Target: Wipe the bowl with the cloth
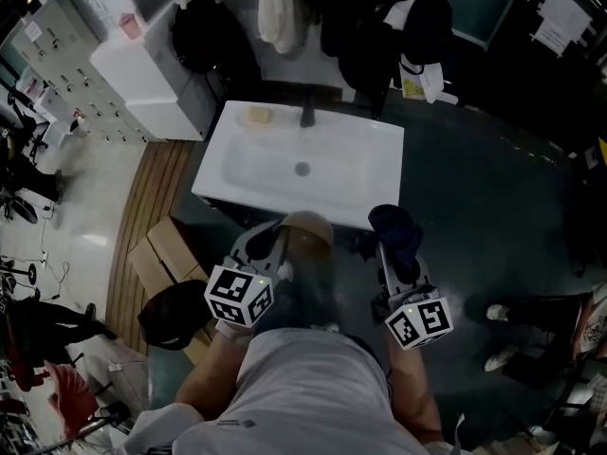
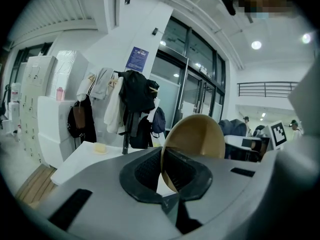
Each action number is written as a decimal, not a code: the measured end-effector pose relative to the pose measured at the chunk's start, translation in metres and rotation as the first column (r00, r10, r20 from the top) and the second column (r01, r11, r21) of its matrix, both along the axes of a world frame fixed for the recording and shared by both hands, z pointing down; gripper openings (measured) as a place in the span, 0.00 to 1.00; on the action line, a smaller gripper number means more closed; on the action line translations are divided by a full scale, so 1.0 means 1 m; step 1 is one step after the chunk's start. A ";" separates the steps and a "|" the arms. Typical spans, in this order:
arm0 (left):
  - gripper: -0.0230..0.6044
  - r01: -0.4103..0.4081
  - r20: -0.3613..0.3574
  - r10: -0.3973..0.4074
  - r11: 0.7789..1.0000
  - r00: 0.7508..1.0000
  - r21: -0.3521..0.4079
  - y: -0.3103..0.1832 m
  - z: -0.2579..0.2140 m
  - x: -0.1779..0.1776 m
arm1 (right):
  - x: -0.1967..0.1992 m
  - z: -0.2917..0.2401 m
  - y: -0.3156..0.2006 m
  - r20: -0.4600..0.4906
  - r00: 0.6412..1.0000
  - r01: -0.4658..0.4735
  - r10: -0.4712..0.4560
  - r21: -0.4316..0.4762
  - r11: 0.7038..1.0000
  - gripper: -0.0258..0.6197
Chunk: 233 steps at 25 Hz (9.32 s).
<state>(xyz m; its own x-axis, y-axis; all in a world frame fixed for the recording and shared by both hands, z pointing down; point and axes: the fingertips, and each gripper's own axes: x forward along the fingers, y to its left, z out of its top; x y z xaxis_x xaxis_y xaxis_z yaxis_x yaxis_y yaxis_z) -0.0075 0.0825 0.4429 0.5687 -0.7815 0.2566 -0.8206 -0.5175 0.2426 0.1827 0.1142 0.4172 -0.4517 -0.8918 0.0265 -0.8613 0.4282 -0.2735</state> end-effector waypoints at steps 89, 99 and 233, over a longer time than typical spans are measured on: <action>0.06 -0.752 -0.506 0.675 0.654 0.536 0.075 -0.207 -0.094 -0.018 | -0.226 -0.001 -0.187 -0.467 0.497 0.811 -0.731 -0.049 0.583 0.17; 0.06 -0.926 -0.261 0.889 0.364 0.377 -0.098 -0.157 -0.059 -0.025 | -0.236 0.019 -0.175 -0.429 0.358 0.869 -0.829 -0.172 0.464 0.17; 0.10 -0.177 0.163 0.159 0.979 0.974 0.102 -0.252 -0.009 0.005 | -0.169 0.060 -0.275 -0.931 0.336 0.187 -0.143 -0.083 0.979 0.17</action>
